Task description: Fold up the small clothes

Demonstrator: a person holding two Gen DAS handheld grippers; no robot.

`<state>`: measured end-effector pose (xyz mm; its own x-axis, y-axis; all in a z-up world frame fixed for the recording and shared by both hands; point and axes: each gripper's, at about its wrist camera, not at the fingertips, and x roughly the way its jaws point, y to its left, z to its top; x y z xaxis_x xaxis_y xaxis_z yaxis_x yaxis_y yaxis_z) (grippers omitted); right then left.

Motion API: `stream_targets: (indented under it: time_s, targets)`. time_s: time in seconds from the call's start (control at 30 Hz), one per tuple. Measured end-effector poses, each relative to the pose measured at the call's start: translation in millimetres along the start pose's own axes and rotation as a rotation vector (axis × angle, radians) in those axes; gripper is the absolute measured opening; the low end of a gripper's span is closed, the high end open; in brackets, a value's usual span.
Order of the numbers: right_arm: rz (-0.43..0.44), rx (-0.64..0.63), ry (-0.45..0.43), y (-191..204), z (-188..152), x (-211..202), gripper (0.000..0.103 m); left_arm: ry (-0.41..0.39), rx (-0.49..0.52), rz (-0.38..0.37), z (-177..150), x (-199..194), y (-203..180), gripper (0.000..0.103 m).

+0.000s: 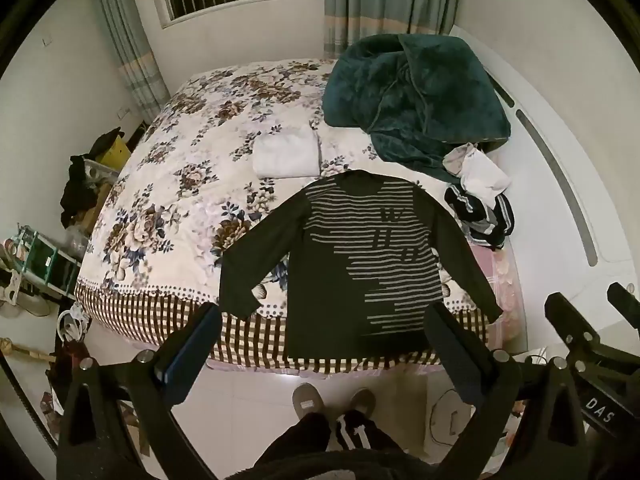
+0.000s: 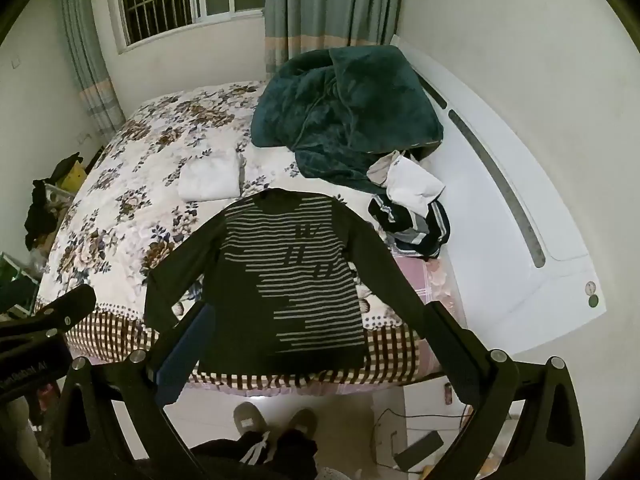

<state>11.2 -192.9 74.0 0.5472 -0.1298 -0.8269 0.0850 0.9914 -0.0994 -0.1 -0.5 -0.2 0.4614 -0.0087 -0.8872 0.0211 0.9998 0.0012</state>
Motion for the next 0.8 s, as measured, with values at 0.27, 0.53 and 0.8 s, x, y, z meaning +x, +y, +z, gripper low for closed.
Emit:
stream_targets:
  time_s: [0.27, 0.53, 0.8]
  targets:
    - [-0.007, -0.006, 0.002, 0.7, -1.0, -1.4, 0.103, -0.008, -0.005, 0.008, 3.0, -1.0, -2.6, 0.103]
    - [0.009, 0.000, 0.004, -3.7, 1.2, -4.5, 0.103, -0.012, -0.006, 0.005, 2.8, -6.3, -9.0, 0.103]
    - [0.016, -0.002, 0.004, 2.8, -0.7, -8.2, 0.103, -0.013, -0.006, 0.004, 3.5, -8.8, -7.3, 0.103]
